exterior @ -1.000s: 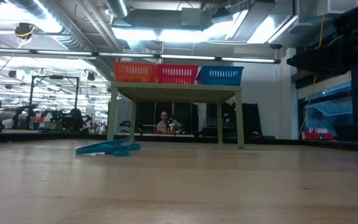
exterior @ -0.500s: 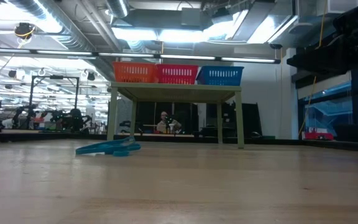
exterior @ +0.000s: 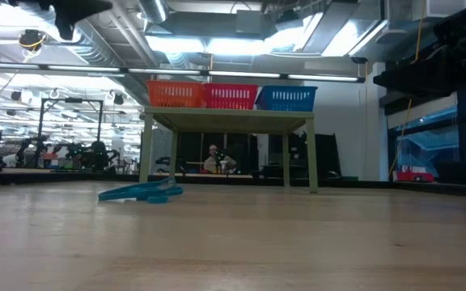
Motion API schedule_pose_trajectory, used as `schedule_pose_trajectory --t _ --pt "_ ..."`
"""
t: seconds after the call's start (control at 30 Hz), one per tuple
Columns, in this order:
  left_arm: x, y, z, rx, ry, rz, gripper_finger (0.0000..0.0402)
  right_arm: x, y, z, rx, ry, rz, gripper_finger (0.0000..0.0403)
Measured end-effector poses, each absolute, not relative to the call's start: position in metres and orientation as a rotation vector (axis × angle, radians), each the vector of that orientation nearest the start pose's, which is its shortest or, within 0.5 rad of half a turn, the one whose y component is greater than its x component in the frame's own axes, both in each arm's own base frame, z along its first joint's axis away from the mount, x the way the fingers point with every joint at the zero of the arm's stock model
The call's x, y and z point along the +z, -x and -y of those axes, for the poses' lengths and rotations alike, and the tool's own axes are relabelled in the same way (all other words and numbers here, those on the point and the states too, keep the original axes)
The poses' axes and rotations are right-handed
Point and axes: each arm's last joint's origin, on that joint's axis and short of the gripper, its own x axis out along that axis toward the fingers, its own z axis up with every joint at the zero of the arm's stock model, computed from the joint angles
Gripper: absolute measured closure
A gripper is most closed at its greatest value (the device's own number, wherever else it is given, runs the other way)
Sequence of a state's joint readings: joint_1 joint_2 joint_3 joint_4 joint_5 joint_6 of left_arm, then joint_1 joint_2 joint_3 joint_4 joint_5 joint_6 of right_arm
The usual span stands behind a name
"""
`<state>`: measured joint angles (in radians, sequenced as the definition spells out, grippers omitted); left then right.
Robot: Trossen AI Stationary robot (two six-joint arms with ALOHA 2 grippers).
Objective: Pick & Place Office Desk Supplies
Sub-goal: Put the blue rubber band into the blue bin on the shelf
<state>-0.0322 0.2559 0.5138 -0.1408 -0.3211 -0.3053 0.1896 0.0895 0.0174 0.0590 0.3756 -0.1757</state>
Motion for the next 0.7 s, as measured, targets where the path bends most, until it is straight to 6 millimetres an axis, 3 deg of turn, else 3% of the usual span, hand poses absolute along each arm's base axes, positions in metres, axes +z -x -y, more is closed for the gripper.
schedule_pose_trajectory --t 0.27,0.43,0.7 --pt "0.254 -0.085 -0.006 0.268 0.451 0.108 0.0206 0.168 -0.101 -0.008 -0.185 0.179 -0.029 0.0208" --pt "0.24 -0.09 -0.005 0.246 0.452 0.035 0.0206 0.168 -0.101 -0.009 -0.185 0.179 -0.029 0.0208" --pt "0.218 -0.1 -0.002 0.203 0.469 -0.222 0.0205 0.168 -0.101 -0.009 -0.185 0.18 -0.029 0.0208"
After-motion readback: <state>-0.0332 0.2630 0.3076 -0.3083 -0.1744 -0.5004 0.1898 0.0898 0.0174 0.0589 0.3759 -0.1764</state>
